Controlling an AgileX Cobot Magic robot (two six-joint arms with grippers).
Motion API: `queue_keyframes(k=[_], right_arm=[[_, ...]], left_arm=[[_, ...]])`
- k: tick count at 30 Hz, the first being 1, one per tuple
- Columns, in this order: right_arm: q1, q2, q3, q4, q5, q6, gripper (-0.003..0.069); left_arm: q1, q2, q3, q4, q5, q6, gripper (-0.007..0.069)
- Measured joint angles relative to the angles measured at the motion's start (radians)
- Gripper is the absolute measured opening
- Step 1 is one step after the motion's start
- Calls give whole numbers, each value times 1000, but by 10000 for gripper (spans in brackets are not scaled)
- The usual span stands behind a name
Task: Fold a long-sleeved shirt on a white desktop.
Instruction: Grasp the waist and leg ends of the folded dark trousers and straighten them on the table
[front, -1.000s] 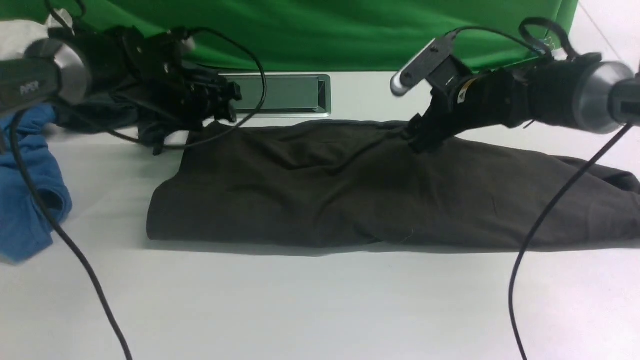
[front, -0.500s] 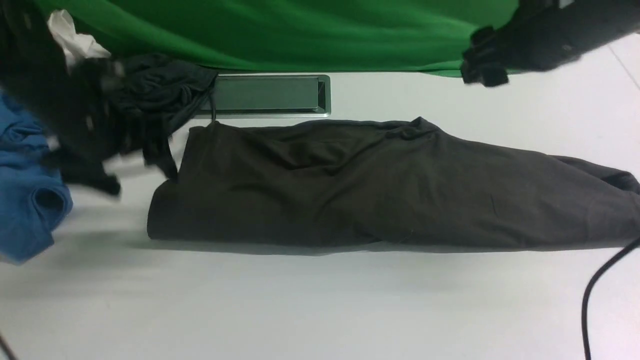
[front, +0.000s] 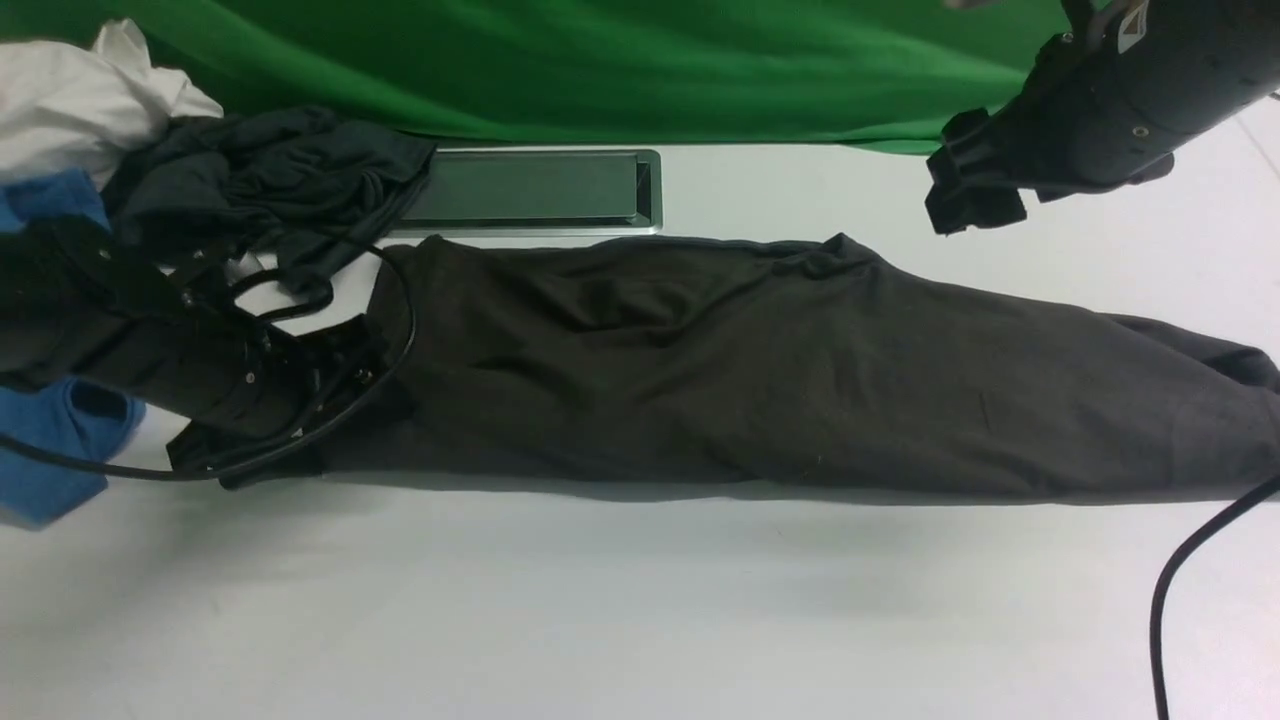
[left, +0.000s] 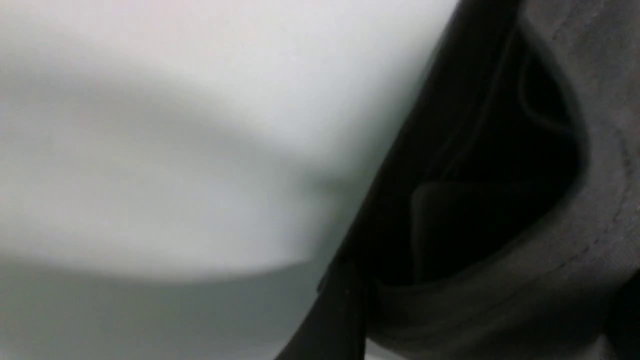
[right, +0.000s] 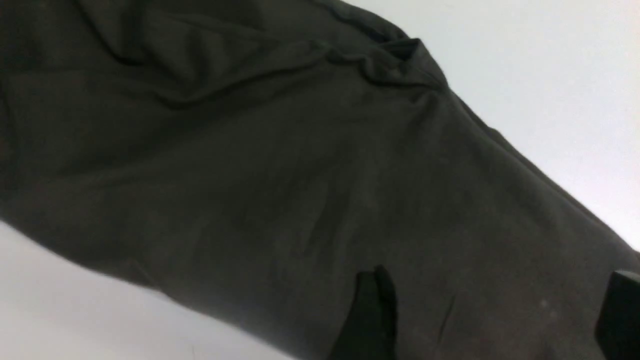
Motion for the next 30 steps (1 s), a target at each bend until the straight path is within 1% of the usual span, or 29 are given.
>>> queue_keyframes(k=[3, 4, 5, 6, 8, 9, 10, 11, 13, 14, 15, 16, 17, 18, 19, 20, 21, 22, 23, 26, 30], right_arm=[[1, 0, 0, 15, 3, -7, 542], [1, -1, 0, 15, 9, -9, 538], [1, -1, 0, 15, 11, -9, 536], [1, -3, 0, 17, 20, -9, 525], [1, -12, 7, 18, 21, -10, 509], [1, -13, 9, 18, 21, -10, 504], [1, -39, 37, 23, 16, -10, 477], [1, -58, 58, 26, 10, -10, 458], [1, -96, 103, 29, -13, -10, 409], [1, -107, 116, 30, -17, -10, 402], [1, -130, 144, 30, -31, -10, 372], [1, -190, 214, 34, -65, -10, 271], [1, -221, 255, 42, -79, -10, 221], [1, -262, 295, 42, -99, -10, 153], [1, -288, 310, 42, -106, -9, 129], [1, -332, 349, 42, -124, -6, 83], [1, -350, 370, 42, -136, -6, 64], [1, -422, 416, 42, -157, -6, 38], [1, -466, 443, 42, -173, -3, 27], [1, -580, 495, 42, -195, 9, 18], [1, -674, 504, 42, -201, 13, 19]], left_arm=[[0, 15, -3, -9, -12, 23, 660], [0, 19, -5, -2, -14, 27, 608], [0, 20, -5, 2, -16, 29, 591], [0, 22, -6, 22, -16, 30, 505], [5, 26, -6, 45, -16, 32, 377], [7, 26, -6, 45, -15, 32, 361], [20, 31, -6, 52, -6, 34, 208], [31, 33, -6, 50, 3, 39, 122], [43, 34, -6, 36, 19, 55, 69], [44, 34, -6, 35, 22, 55, 66], [52, 34, -6, 30, 33, 60, 59], [66, 34, -6, 25, 58, 69, 59], [74, 33, -6, 24, 68, 75, 59], [81, 29, -6, 26, 78, 81, 59], [82, 27, -6, 28, 82, 83, 59], [87, 22, -4, 34, 88, 88, 59], [90, 18, -2, 38, 92, 90, 59], [95, 4, 2, 51, 102, 93, 59], [99, -9, 6, 61, 109, 97, 59], [103, -70, 10, 75, 115, 102, 59], [103, -170, 8, 75, 119, 107, 59]])
